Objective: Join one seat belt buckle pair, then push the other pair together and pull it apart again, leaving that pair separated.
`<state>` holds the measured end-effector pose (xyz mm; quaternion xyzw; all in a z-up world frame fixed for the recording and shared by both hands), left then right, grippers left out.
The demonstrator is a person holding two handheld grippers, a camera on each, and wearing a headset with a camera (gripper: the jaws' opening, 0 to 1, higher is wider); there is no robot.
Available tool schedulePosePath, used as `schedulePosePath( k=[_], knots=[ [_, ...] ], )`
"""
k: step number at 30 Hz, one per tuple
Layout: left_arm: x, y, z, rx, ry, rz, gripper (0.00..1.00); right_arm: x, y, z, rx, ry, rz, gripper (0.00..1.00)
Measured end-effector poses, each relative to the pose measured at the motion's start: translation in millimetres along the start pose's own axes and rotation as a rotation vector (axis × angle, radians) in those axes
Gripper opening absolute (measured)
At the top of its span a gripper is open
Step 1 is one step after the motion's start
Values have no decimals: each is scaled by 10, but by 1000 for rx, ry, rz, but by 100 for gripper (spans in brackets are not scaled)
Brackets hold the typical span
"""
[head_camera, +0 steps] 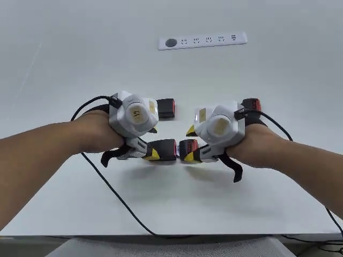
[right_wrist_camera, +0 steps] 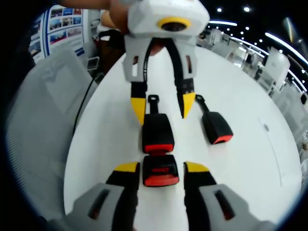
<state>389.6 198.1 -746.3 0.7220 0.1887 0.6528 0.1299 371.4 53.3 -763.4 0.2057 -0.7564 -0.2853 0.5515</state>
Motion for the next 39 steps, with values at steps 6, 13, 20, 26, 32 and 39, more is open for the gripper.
schedulePosePath(
  k=[6, 13, 20, 26, 32, 39],
  knots=[
    [189, 38, 214, 24, 74, -65, 41, 133, 0, -152, -1, -35, -15, 38],
    [283, 64, 479, 19, 121, -70, 46, 308, -191, -472, -1, -95, 13, 39],
    [188, 11, 708, 15, 117, -53, 48, 507, -479, -808, -23, -156, 73, 39],
    [75, -25, 846, -3, 101, -7, 49, 557, -673, -913, -11, -167, 122, 39],
    [-15, -32, 965, -1, 87, 1, 49, 593, -889, -1092, -22, -190, 165, 41],
    [-142, -74, 1033, -29, 54, 37, 47, 574, -1081, -1212, -10, -175, 213, 42]
  ],
)
Point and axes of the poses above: the centre of the closed fingertips' face, and the gripper's own axes: x roughly backward along the fingers, z roughly to its left, y roughly out of its top, the point moved 8 cm from there along x, roughly backward along the fingers, and after that the axes turned 11 degrees about -y, right-handed, at the moved point
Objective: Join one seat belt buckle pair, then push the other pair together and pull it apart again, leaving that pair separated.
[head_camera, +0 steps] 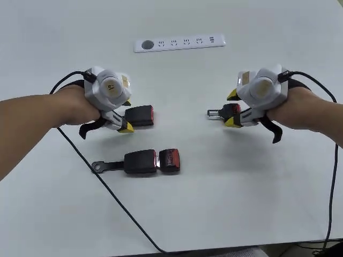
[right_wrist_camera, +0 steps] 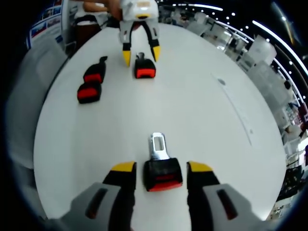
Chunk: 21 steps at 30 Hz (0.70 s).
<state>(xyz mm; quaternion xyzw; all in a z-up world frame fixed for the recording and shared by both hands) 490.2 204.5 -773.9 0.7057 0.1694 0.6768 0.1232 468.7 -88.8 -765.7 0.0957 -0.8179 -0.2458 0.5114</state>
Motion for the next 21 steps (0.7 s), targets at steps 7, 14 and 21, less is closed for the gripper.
schedulePosePath(
  k=[7, 14, 21],
  knots=[
    [-43, -1, 59, 12, -26, -9, 40, -53, -197, -59, 12, 48, 41, 39],
    [-57, 18, 55, -8, -52, -4, 33, -88, -163, -81, 33, 74, 30, 33],
    [-63, 36, 56, -16, -62, 18, 32, -94, -153, -90, 29, 81, 27, 33]
  ],
)
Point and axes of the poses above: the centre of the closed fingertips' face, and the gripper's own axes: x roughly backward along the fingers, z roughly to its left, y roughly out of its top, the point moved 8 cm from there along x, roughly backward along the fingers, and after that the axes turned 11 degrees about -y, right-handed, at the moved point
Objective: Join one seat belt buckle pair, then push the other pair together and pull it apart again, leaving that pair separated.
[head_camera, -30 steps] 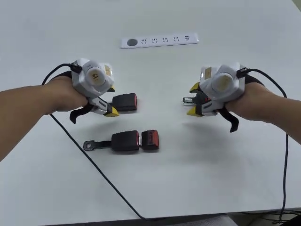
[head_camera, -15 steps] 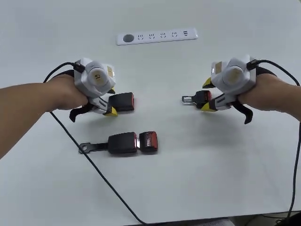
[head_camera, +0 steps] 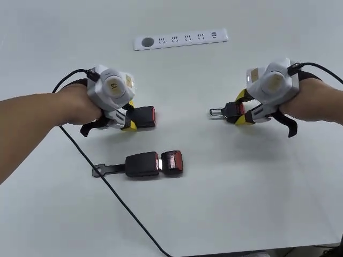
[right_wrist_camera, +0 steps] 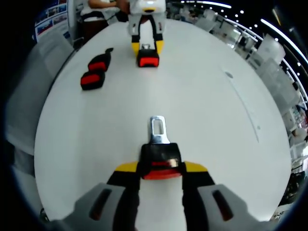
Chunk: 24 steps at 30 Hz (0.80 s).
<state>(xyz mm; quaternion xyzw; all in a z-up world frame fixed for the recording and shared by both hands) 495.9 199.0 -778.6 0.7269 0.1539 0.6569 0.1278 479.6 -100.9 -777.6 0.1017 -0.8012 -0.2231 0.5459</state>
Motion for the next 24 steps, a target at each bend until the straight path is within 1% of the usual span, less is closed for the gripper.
schedulePosePath(
  k=[2, 5, 11, 14, 16, 18, 20, 21, 24],
  knots=[
    [1, -6, -7, 2, 2, -5, 32, -25, 45, 16, -11, -6, -12, 33],
    [5, -15, -16, 6, 7, -17, 32, -80, 151, 40, -6, -7, -25, 33],
    [1, -17, -13, 1, 6, -20, 32, -212, 429, 149, 5, 4, -60, 33],
    [2, -24, -13, 5, 9, -27, 32, -289, 593, 208, 7, -4, -77, 33],
    [3, -22, -14, 4, 12, -27, 32, -326, 688, 245, 29, -15, -84, 33],
    [4, -16, -13, 1, 12, -21, 32, -379, 806, 297, 35, -11, -93, 33],
    [4, -9, -8, 0, 9, -17, 32, -411, 881, 331, 53, -6, -105, 33],
    [4, -5, -3, 2, 8, -15, 32, -433, 931, 344, 58, -8, -106, 33],
    [5, 2, 7, 10, 6, -9, 32, -475, 1008, 338, 58, -22, -110, 33]
  ],
)
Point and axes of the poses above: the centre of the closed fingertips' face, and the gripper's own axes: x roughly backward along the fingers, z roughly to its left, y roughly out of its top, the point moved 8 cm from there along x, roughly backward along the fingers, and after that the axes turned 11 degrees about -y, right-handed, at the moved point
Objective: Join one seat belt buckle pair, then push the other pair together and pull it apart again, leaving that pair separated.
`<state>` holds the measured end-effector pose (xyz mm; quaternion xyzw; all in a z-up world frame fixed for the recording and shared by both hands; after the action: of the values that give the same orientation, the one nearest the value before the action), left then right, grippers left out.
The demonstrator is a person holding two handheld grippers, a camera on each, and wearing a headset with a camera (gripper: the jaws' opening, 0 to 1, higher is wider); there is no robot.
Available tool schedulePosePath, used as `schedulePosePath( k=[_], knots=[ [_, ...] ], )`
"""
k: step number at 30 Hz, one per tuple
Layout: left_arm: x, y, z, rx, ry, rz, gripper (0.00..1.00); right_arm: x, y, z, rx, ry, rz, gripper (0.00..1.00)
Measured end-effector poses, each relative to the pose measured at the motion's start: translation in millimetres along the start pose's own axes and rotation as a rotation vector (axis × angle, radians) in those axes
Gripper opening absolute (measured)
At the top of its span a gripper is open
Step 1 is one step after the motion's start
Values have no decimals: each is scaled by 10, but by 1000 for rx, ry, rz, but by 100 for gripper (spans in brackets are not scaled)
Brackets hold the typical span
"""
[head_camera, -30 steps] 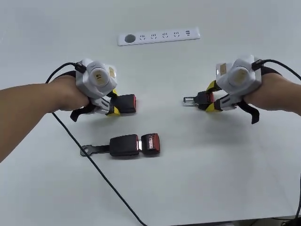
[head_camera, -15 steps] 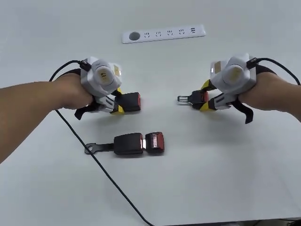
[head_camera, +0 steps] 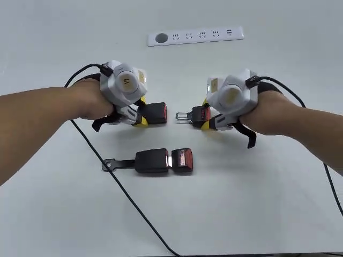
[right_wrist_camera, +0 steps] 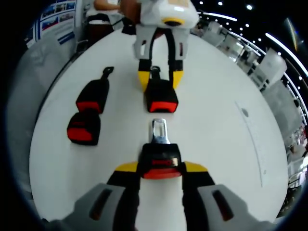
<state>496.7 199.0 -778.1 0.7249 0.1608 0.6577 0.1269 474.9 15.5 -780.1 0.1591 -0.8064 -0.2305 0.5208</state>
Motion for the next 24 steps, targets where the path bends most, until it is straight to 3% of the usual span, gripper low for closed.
schedulePosePath(
  k=[8, 13, 20, 24],
  knots=[
    [2, 17, 7, -6, -4, 18, 32, -92, 112, -34, -12, -10, -10, 33],
    [2, 22, 10, -10, -4, 24, 32, -100, 172, -29, 49, -17, -19, 33],
    [2, 22, 7, -7, -6, 22, 32, -187, 188, -35, -9, 2, -35, 33],
    [-1, 33, -8, -27, -8, 33, 31, -192, 192, -36, -6, 14, -40, 32]
  ],
)
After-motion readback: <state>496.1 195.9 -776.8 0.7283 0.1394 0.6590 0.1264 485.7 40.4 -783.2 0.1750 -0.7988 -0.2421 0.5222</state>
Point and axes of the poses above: the centre of the closed fingertips' face, and the gripper's own axes: x roughly backward along the fingers, z roughly to its left, y roughly out of its top, the point moved 8 cm from there along x, roughly backward along the fingers, and after that the axes turned 11 degrees about -y, right-handed, at the moved point
